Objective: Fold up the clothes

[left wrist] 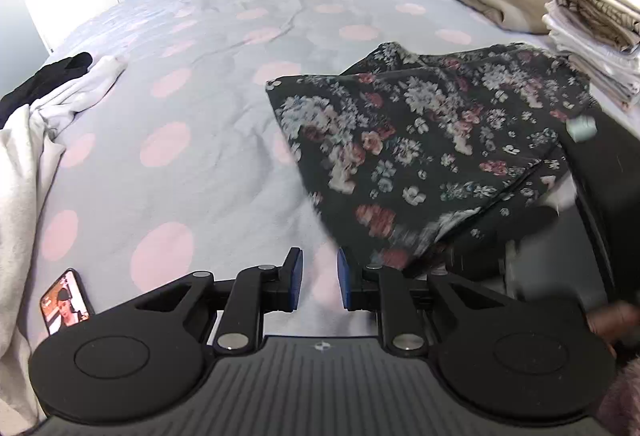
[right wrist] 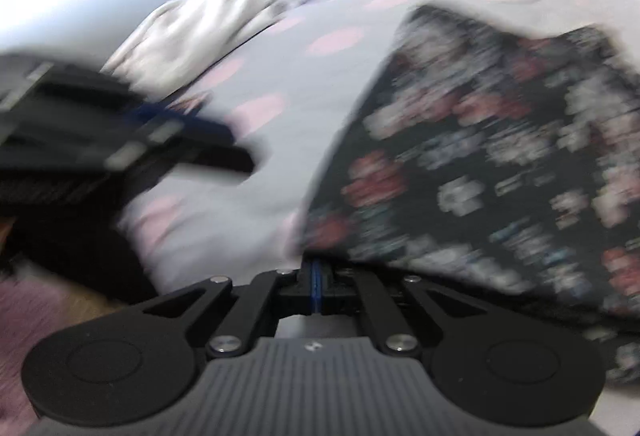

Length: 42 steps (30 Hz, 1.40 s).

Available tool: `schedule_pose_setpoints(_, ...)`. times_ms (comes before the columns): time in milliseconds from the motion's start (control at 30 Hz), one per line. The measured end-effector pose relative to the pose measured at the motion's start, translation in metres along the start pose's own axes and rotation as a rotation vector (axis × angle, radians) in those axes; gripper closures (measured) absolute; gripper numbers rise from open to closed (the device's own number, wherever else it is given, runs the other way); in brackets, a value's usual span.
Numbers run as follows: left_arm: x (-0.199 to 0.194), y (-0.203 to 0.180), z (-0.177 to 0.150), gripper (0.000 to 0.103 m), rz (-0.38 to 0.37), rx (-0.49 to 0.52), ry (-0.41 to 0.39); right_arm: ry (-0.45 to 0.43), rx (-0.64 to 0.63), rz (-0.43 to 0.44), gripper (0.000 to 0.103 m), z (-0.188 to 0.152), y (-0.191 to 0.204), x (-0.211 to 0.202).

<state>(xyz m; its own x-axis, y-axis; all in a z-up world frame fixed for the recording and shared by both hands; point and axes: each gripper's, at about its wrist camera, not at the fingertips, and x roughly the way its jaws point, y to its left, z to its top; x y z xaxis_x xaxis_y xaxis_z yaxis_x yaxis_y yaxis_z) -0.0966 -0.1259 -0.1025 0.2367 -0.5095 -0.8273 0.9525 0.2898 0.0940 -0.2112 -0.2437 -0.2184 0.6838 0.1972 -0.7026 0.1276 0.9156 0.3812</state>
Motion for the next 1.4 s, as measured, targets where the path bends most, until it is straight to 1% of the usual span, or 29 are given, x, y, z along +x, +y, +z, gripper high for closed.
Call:
schedule_pose_setpoints(33,-0.001,0.002,0.000,0.086,0.009,-0.008,0.003,0.006,-0.042,-0.001,0.103,-0.003,0.009,-0.001)
schedule_pose_setpoints(100,-0.004,0.008,-0.001,0.086,0.018,-0.031,0.012,-0.001,-0.109,-0.036,0.103,-0.005,0.020,-0.008)
schedule_pose_setpoints(233,-0.008,0.024,0.010,0.084,-0.028,-0.097,0.021,-0.032,-0.113,-0.093,0.102,0.007,0.017,-0.039)
schedule_pose_setpoints(300,-0.008,0.031,0.020,0.081,-0.052,-0.102,0.026,-0.035,-0.114,-0.117,0.100,0.016,0.015,-0.055)
schedule_pose_setpoints(400,-0.006,0.041,0.040,0.076,-0.080,-0.092,0.035,-0.029,-0.115,-0.144,0.098,0.040,0.008,-0.073)
schedule_pose_setpoints(467,-0.001,0.049,0.053,0.074,-0.097,-0.093,0.036,-0.023,-0.108,-0.151,0.098,0.061,-0.005,-0.084)
schedule_pose_setpoints(533,0.007,0.057,0.067,0.074,-0.099,-0.088,0.032,-0.037,-0.113,-0.154,0.098,0.079,-0.023,-0.096)
schedule_pose_setpoints(633,0.022,0.065,0.086,0.074,-0.093,-0.073,0.032,-0.032,-0.120,-0.122,0.098,0.110,-0.056,-0.107)
schedule_pose_setpoints(733,0.037,0.069,0.101,0.074,-0.093,-0.052,0.041,-0.030,-0.149,-0.095,0.098,0.142,-0.088,-0.106)
schedule_pose_setpoints(833,0.053,0.072,0.111,0.074,-0.110,-0.026,0.046,-0.004,-0.227,-0.083,0.098,0.172,-0.114,-0.092)
schedule_pose_setpoints(967,0.082,0.079,0.117,0.074,-0.116,-0.031,0.078,0.057,-0.340,-0.009,0.098,0.211,-0.141,-0.061)
schedule_pose_setpoints(1100,0.104,0.087,0.119,0.074,-0.130,-0.054,0.099,0.154,-0.438,0.083,0.098,0.236,-0.160,-0.016)
schedule_pose_setpoints(1167,0.111,0.089,0.120,0.074,-0.151,-0.066,0.103,0.215,-0.474,0.154,0.098,0.241,-0.167,0.006)
schedule_pose_setpoints(1267,0.116,0.092,0.119,0.074,-0.160,-0.077,0.104,0.310,-0.519,0.263,0.098,0.242,-0.171,0.032)
schedule_pose_setpoints(1400,0.126,0.097,0.117,0.074,-0.183,-0.108,0.123,0.446,-0.520,0.467,0.098,0.246,-0.179,0.051)
